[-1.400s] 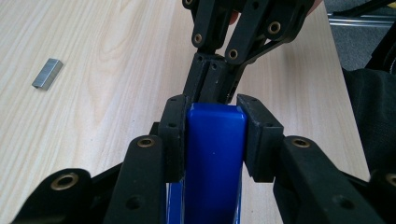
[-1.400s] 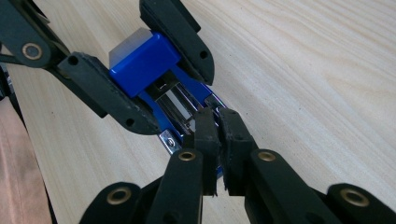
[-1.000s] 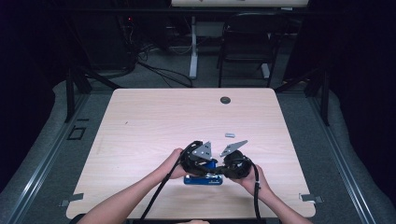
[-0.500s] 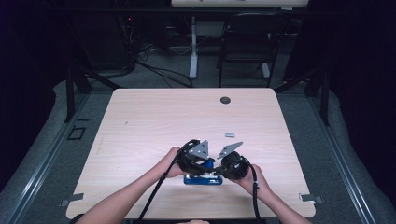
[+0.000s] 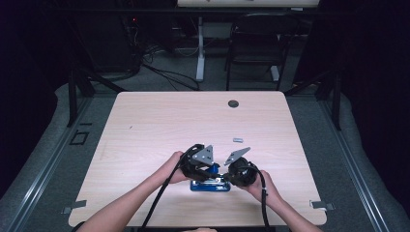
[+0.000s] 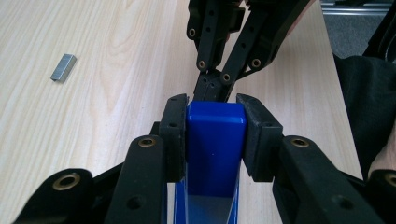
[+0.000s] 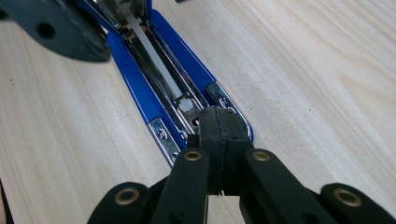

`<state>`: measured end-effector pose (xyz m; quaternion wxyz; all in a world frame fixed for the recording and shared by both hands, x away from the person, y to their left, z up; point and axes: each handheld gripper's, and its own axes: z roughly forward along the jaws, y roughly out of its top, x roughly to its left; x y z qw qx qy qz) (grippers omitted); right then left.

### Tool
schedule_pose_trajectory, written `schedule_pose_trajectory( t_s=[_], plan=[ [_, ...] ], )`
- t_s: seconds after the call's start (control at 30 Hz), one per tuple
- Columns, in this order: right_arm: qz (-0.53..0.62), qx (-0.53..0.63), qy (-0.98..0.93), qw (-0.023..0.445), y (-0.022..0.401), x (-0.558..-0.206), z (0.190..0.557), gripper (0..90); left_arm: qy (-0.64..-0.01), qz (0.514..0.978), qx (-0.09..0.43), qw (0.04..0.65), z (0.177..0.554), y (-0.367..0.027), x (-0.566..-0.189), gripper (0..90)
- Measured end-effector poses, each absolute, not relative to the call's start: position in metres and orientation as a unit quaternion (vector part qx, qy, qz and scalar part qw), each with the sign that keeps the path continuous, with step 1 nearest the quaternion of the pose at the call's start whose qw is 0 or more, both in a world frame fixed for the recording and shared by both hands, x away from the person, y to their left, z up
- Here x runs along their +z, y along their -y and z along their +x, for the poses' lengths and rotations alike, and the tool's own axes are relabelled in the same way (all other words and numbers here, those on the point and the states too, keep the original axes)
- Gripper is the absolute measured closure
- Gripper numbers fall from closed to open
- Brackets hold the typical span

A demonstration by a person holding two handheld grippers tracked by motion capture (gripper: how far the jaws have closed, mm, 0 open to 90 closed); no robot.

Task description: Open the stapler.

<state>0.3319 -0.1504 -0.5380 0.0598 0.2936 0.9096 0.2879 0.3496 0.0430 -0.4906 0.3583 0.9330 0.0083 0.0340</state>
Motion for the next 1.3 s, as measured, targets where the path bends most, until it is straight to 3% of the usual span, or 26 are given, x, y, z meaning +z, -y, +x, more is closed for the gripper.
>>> schedule_pose_trajectory(
  t_s=[1.3],
  plan=[
    [0.294,0.281,-0.911,0.065,0.148,-0.537,0.332,90.0,-0.057,0.93,0.026,0.362,0.348,-0.104,-0.481,65.7]
  ],
)
